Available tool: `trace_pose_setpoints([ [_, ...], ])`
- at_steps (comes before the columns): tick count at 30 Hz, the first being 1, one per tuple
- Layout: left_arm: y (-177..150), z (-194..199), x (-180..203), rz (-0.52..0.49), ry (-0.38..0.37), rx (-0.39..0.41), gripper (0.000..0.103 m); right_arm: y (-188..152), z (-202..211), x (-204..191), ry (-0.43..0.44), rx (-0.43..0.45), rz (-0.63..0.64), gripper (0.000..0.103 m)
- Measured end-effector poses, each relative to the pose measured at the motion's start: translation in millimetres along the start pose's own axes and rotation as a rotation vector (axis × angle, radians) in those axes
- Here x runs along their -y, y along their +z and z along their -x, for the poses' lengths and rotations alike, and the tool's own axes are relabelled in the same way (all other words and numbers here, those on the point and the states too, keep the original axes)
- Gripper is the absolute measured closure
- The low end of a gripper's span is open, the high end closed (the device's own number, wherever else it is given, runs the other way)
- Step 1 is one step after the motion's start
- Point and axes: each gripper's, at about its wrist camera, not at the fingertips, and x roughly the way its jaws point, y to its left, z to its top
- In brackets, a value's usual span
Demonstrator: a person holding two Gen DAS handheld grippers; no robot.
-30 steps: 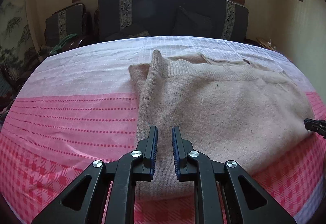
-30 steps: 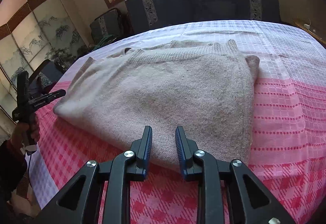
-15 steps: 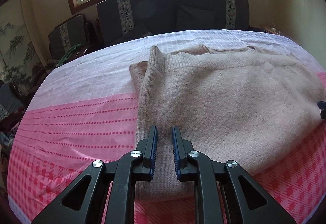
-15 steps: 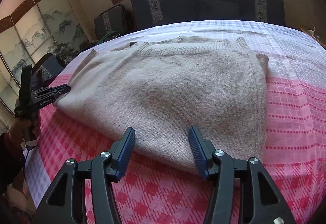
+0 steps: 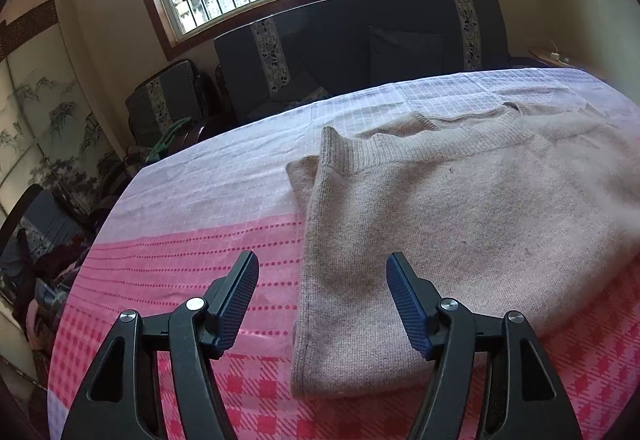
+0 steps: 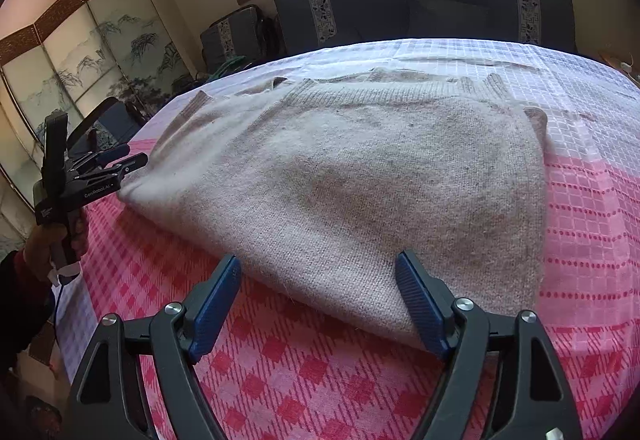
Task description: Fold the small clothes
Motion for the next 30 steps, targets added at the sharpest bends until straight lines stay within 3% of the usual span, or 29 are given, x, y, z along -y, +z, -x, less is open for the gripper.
trace_pose_setpoints([
  [5, 7, -4, -6, 0.01, -0.011, -0.012, 0.027, 0, -1, -1, -0.006, -0.001, 0.004, 0.027],
  [12, 23, -30, -40, 0.191, -0.278, -0.104, 0.028, 0, -1, -1, 0.001, 0.0, 0.002, 0.026],
  [17, 29, -55, -52, 0.237, -0.372, -0.165, 0.036, 0, 0, 0, 0.012, 0.003, -0.003, 0.024],
  [23, 23, -93, -74, 0.409, -0.533, -0.242, 0.041, 0, 0, 2, 0.022, 0.004, -0.008, 0.023],
  [25, 21, -105, -76, 0.433, -0.592, -0.28, 0.046, 0, 1, 2, 0.022, 0.004, -0.008, 0.023],
  [30, 26, -120, -85, 0.471, -0.702, -0.301, 0.047, 0, 1, 2, 0.025, 0.005, -0.01, 0.022],
])
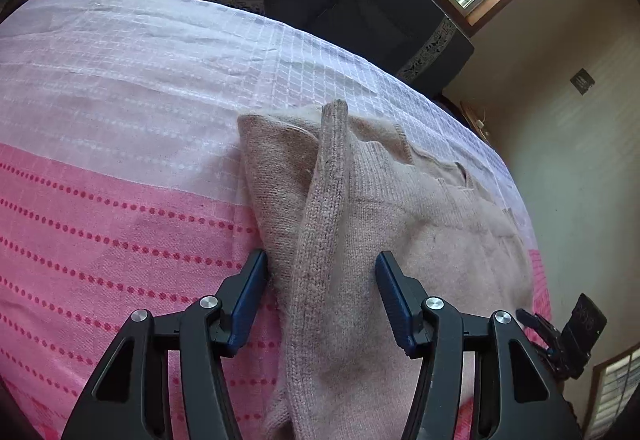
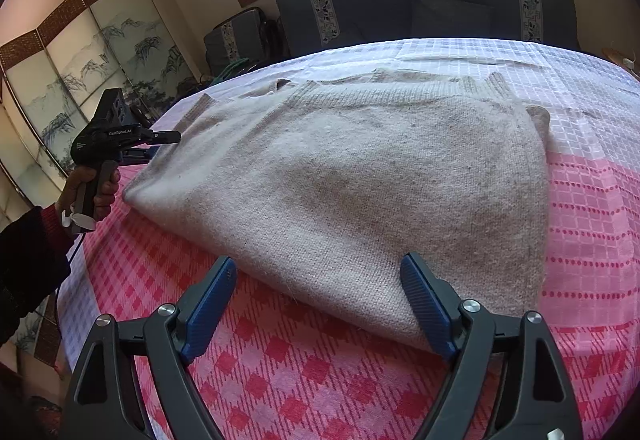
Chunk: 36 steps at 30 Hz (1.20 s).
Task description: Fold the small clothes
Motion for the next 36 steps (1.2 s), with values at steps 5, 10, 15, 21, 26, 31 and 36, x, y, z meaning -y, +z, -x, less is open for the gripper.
trace_pose_setpoints([
  [5, 9, -14, 7, 0.003, -0.103, -0.058, 0.047, 0, 0, -2, 0.002, -0.002, 0.003, 0.02],
  [10, 14, -9, 5, 0.066, -0.222, -0.008, 0.047, 0, 0, -2, 0.006, -0.001, 0.003, 0.018],
  [15, 13, -9, -4, 0.043, -0.128, -0.037, 0.049, 0, -1, -1, 0.016, -0.001, -0.001, 0.017],
  [21, 11, -19, 6, 0.022, -0.174, -0.099, 0.045, 1, 0, 0, 0.024, 0.001, -0.005, 0.016],
  [26, 16, -23, 3, 0.077, -0.115, -0.065, 0.069, 0, 0, 1, 0.026, 0.003, -0.007, 0.015],
  [31, 11, -17, 21, 0.055, 0.025, -0.019, 0.08, 0, 1, 2, 0.03, 0.005, -0.01, 0.015],
  [36, 10, -2, 46, 0.11, 0.056, 0.045, 0.081, 0, 3, 6, 0.034, 0.019, -0.029, 0.015],
])
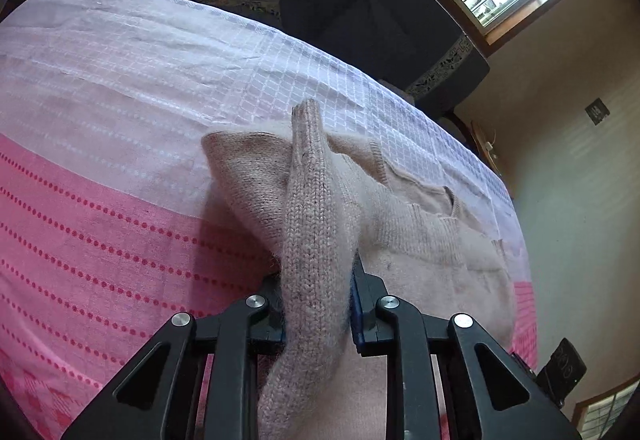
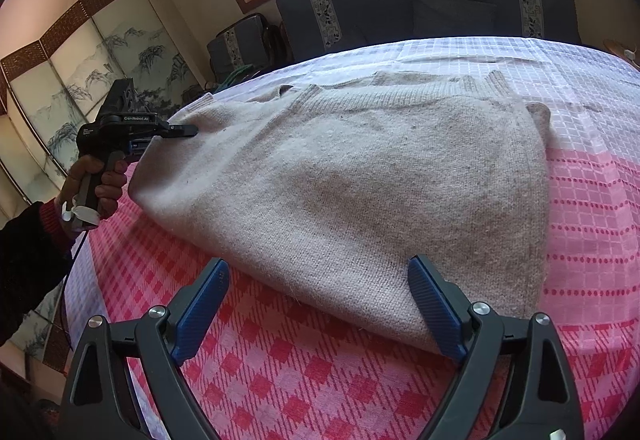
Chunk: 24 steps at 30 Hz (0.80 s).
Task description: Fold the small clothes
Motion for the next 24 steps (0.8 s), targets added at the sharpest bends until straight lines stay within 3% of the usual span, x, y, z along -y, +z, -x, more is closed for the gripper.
trace_pose_setpoints([
  [4, -2, 13, 24, 0.004, 0.021, 0.033, 0.081, 0, 5, 7, -0.01, 0.03, -0.034, 0.013],
  [11, -8, 29, 79, -0.068, 0.067, 0.069, 0.082, -5, 33, 35, -0.014, 0.192, -0.199, 0.011],
  [24, -21, 15, 156, -0.072, 0.042, 0.056, 0.085, -5, 31, 35, 0.01, 0.183, -0.198, 0.008],
])
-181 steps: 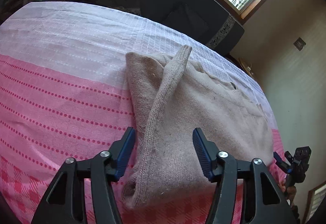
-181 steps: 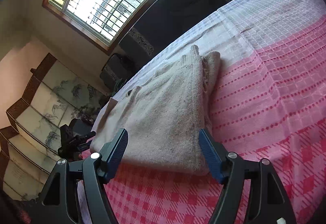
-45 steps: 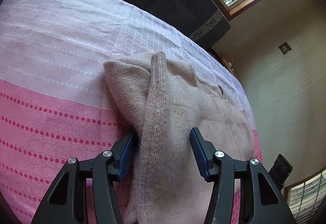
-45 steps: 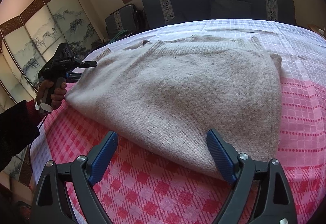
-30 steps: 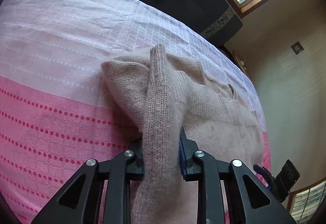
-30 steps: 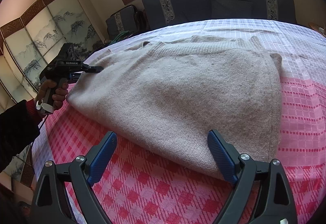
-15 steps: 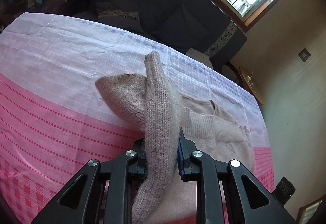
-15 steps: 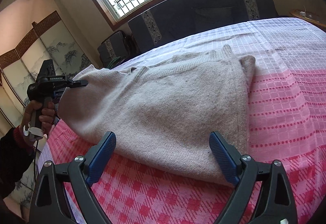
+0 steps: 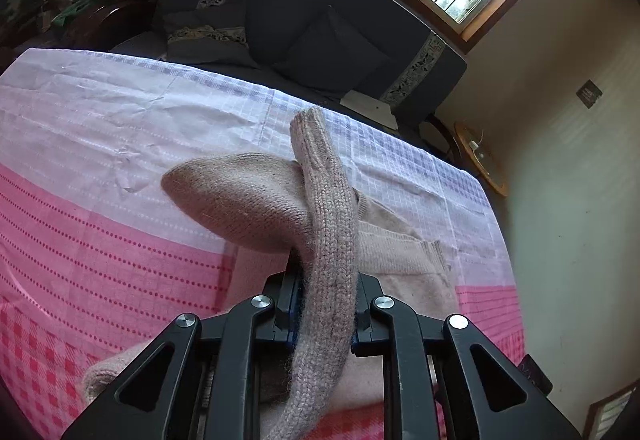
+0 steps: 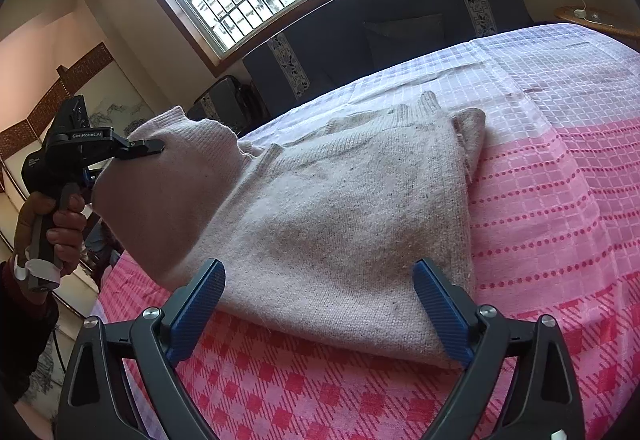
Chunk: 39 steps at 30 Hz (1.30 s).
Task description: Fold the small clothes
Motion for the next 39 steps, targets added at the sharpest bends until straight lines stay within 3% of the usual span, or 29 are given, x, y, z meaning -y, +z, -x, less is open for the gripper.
trace_pose_setpoints([
  [21, -21, -49, 75, 0.01, 0.038, -0.051, 0.087, 0, 4, 3, 0.045, 0.011, -0.011, 0.005],
  [39, -35, -95, 131, 0.0, -0.008, -0.123, 0.088, 1, 7, 7, 0.087, 0.022, -0.03, 0.004],
])
